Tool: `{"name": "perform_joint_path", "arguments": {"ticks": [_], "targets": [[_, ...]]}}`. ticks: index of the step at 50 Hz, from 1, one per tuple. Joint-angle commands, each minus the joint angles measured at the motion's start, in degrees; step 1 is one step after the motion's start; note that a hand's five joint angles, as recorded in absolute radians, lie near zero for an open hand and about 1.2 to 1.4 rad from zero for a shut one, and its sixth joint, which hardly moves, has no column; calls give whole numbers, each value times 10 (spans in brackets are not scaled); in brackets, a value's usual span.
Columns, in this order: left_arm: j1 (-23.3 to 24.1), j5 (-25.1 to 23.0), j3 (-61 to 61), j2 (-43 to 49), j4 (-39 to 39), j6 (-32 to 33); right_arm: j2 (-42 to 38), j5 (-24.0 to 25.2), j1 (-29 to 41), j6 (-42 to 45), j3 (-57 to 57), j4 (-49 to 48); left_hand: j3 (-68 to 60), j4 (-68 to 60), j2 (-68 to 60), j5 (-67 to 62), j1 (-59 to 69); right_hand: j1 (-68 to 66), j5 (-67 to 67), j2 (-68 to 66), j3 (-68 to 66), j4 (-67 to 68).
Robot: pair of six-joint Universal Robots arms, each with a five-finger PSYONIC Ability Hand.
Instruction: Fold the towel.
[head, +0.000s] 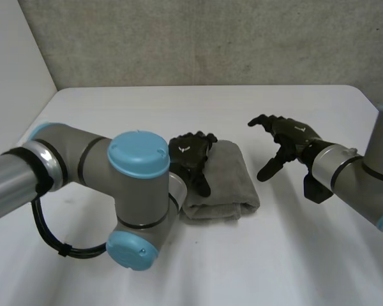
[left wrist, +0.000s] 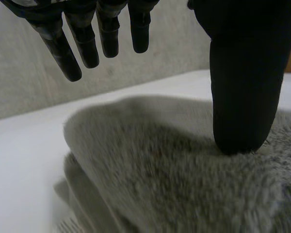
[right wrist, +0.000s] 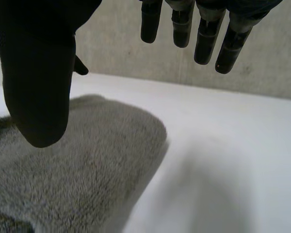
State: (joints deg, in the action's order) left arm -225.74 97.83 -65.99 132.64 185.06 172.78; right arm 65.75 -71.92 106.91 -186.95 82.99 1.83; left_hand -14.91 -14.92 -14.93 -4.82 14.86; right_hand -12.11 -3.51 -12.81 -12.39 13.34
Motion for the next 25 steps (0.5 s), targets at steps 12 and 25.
{"name": "perform_joint_path", "arguments": {"ticks": [12,25], "targets": [[-30,38,-74,14,3,26,-177,-10,47,97,-134,51,0,0,0,-1,1,21,35,28,24,-33],[-19,60,-127,-92,7,33,-91,-10,52,97,-154,53,18,18,19,18,-18,21,35,28,24,-33]]}}
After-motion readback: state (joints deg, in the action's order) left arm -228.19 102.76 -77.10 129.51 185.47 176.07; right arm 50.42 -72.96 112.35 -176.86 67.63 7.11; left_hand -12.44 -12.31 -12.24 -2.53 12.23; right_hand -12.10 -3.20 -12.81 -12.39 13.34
